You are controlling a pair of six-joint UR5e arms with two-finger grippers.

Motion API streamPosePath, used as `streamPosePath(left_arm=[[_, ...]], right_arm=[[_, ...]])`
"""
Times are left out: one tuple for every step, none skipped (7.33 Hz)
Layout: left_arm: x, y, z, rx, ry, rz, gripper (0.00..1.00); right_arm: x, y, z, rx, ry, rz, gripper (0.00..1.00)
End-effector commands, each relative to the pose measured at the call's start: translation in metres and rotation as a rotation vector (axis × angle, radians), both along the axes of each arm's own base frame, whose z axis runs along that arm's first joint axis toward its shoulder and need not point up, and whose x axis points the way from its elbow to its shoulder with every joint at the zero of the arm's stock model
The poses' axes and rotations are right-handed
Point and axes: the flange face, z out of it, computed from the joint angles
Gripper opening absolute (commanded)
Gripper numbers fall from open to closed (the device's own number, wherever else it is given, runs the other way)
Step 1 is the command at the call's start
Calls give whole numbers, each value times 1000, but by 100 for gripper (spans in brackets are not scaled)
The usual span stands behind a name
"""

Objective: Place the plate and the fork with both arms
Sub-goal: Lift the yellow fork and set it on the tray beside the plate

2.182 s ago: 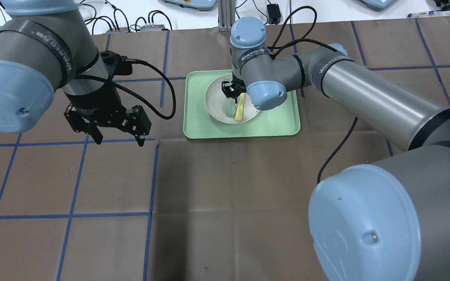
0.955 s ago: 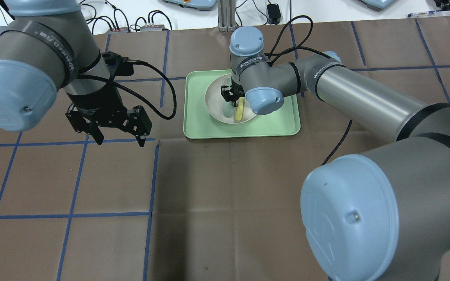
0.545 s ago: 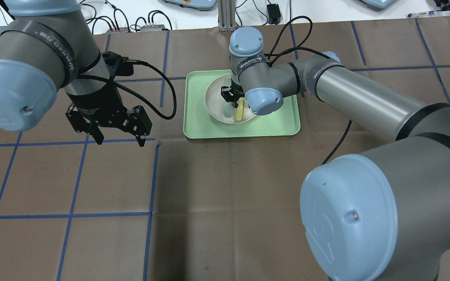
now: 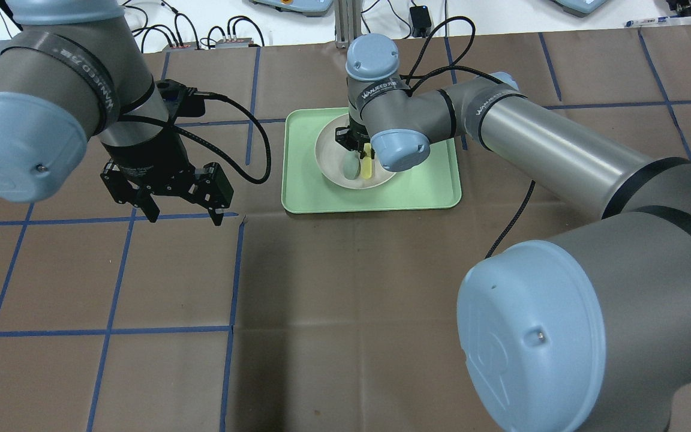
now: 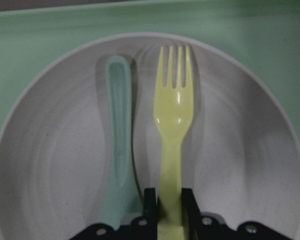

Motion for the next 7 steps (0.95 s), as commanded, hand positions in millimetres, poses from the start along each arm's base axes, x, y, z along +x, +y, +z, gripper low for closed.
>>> streamPosePath(left_arm=[[0, 0, 1, -1, 1, 0, 100], [0, 0, 1, -1, 1, 0, 100], [0, 0, 1, -1, 1, 0, 100], [0, 0, 1, -1, 1, 0, 100], [0, 0, 1, -1, 1, 0, 100], [0, 0, 0, 0, 1, 0, 100], [0, 0, -1, 3, 0, 0, 100]], right_arm=[[-2, 4, 25, 19, 7, 2, 3], [-11, 6, 30, 35, 13, 3, 2], [-25, 4, 34, 54, 30, 19, 2], [-55, -5, 33, 79, 44, 16, 1], [-104, -13, 20, 105, 53, 31, 1], [-134, -11, 15, 112, 49, 39, 1], [-144, -7, 6, 107, 38, 40, 1]])
